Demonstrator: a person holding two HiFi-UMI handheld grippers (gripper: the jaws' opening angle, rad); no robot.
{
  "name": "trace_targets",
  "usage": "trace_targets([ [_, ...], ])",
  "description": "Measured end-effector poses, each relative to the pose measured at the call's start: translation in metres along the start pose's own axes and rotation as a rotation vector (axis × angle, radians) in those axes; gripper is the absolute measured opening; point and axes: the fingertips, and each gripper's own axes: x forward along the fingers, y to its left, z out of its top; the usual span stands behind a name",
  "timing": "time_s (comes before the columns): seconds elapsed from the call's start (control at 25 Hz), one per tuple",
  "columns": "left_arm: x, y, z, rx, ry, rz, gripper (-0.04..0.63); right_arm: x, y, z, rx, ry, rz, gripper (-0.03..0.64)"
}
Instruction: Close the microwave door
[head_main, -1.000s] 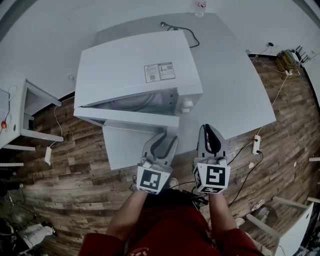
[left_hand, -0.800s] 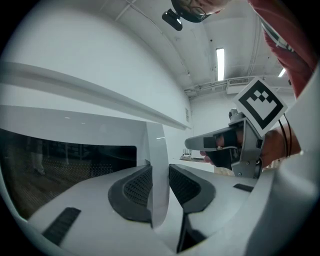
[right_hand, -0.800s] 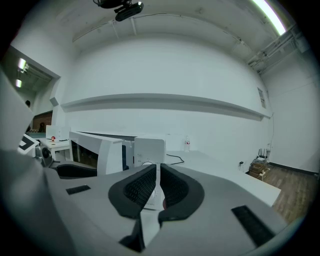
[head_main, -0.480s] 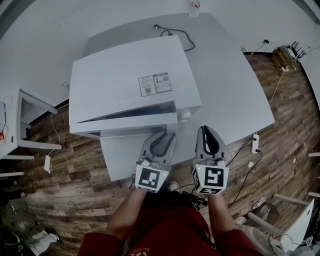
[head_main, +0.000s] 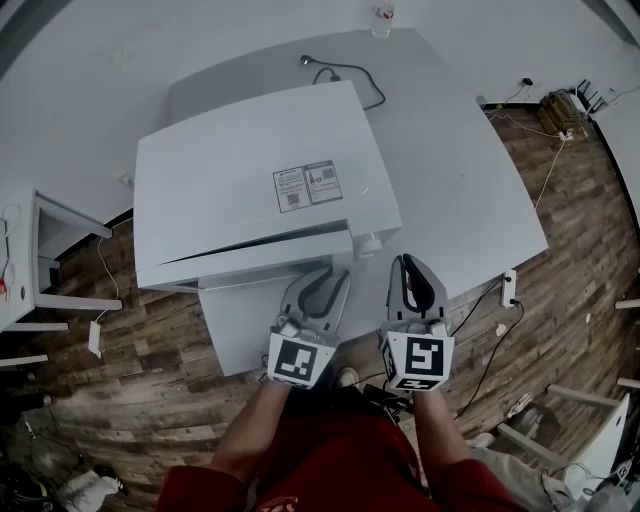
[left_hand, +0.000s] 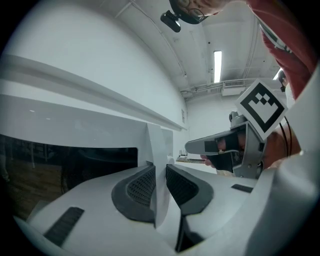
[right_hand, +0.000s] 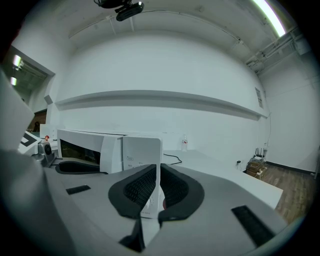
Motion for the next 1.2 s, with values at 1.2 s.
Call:
trace_targets([
  [1.2, 0.006, 0.016, -0.003, -0.013, 0.043, 0.018, 0.077, -0.012, 0.006, 0.011, -0.02, -0.014, -0.026, 0.046],
])
